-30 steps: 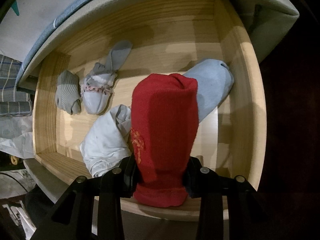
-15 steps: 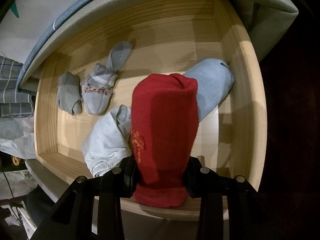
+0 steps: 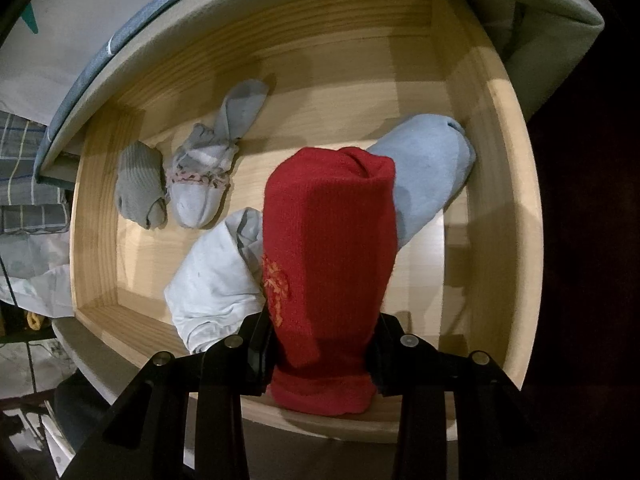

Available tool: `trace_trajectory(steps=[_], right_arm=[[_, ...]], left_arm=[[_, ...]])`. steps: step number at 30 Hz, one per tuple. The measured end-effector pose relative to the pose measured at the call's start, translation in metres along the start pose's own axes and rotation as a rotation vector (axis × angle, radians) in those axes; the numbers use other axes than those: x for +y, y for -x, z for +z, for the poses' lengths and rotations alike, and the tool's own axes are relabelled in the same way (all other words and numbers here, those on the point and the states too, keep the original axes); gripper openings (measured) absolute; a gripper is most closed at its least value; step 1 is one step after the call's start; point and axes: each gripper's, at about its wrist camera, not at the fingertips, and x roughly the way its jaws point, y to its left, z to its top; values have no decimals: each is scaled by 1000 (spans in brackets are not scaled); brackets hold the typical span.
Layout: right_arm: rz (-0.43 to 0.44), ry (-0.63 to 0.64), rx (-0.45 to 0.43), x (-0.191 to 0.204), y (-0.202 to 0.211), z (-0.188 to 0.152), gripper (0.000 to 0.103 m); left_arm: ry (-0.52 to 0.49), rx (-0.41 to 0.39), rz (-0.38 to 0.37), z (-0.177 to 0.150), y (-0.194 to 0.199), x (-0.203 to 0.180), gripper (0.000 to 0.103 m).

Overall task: Take underwear out of drawer
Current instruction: 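Carry the beige hooked underwear into the white box and open the left tool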

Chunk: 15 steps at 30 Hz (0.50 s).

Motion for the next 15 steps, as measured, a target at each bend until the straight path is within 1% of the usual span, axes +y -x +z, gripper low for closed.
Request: trace_trajectory(steps=[3, 5, 8, 11, 15], right_arm=[[5, -2, 0, 0, 0, 0, 35], [7, -3, 1, 0, -1, 0, 35], [10, -2, 3, 1, -1, 0, 35], [8, -1, 2, 1, -1, 0, 35], [4, 0, 4, 2, 0, 0, 35]], left_arm=[[17, 61, -12, 5, -13, 2, 63], [24, 80, 6, 5, -19, 2, 63], [30, 83, -1, 4, -22, 3, 63], [18, 106, -4, 3, -22, 1, 63], [8, 84, 3, -1, -9, 0, 63]])
